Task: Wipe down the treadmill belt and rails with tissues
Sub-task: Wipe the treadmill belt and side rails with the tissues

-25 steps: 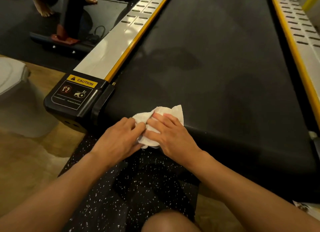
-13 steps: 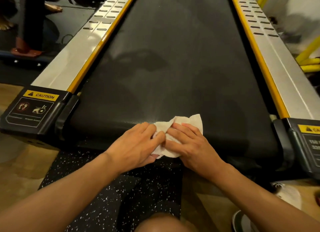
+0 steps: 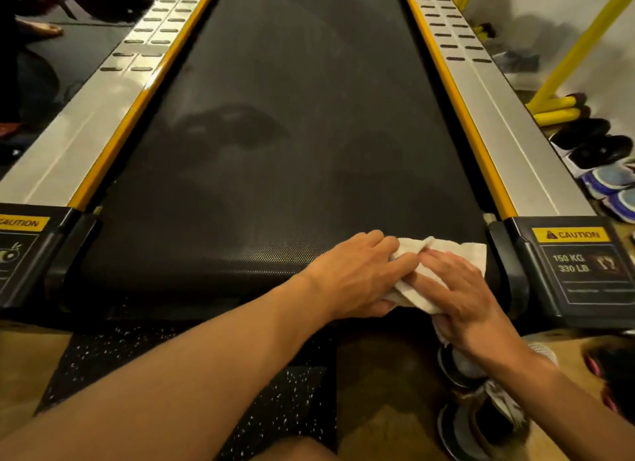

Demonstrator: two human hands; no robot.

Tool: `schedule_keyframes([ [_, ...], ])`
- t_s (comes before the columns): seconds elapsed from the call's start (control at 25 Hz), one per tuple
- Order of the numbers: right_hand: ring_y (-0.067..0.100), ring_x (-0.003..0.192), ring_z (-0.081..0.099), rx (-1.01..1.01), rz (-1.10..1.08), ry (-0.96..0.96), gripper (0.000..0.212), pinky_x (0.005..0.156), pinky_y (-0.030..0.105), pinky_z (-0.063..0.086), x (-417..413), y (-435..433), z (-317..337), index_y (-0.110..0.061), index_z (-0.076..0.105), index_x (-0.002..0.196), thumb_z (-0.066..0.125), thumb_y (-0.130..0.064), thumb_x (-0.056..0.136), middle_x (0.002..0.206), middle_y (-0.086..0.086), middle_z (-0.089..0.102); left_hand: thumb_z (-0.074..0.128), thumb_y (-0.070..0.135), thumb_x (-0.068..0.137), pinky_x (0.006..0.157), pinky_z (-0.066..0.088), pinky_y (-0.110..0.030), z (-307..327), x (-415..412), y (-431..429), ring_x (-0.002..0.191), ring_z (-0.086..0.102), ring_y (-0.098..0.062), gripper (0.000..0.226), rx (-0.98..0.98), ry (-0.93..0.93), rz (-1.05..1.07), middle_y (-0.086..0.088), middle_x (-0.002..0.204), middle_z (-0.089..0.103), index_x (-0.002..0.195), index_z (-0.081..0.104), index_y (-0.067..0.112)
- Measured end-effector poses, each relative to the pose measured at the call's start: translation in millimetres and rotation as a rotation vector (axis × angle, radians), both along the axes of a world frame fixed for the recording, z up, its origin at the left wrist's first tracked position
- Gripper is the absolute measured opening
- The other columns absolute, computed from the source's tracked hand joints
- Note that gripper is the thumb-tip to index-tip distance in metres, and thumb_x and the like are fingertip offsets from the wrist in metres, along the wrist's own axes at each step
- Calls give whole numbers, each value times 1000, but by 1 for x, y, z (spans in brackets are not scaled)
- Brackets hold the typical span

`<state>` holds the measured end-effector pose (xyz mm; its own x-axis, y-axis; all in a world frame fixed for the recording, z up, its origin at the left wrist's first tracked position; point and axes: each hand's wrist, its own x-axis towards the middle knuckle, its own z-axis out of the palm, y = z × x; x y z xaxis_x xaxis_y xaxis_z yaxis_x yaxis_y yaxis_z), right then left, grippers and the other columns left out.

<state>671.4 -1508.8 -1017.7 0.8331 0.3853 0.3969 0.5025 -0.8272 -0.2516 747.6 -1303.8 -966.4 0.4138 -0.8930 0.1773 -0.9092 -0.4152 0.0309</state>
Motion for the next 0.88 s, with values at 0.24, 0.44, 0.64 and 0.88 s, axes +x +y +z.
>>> schedule_keyframes([
  [0.24,29,127,35,51,-291,122,62,98,38,31,-21,-1,11,-32,46,132,59,-6,77,142,10,38,54,34,91,78,41,-33,5,-4,-31,90,48,-23,38,70,-10,20,-9,111,52,123,44,16],
  [0.44,34,119,39,178,-663,133,59,93,40,35,-47,26,5,-15,62,121,75,8,68,131,15,45,55,28,92,79,43,-32,-5,-21,-31,99,51,-22,27,35,-116,-52,-7,115,53,117,54,18],
  [0.64,18,106,48,436,-731,81,64,96,21,43,-63,79,-21,-7,51,122,81,4,66,118,14,44,61,25,86,82,39,-34,-15,-27,-6,101,51,-23,13,73,-257,-267,-1,112,58,98,64,22],
  [0.88,1,91,44,650,-572,178,59,82,1,36,-35,179,-20,-21,48,121,80,-15,72,108,-2,43,53,40,87,71,38,-37,-5,2,87,79,49,-24,25,38,-212,-134,-4,93,57,85,58,16],
])
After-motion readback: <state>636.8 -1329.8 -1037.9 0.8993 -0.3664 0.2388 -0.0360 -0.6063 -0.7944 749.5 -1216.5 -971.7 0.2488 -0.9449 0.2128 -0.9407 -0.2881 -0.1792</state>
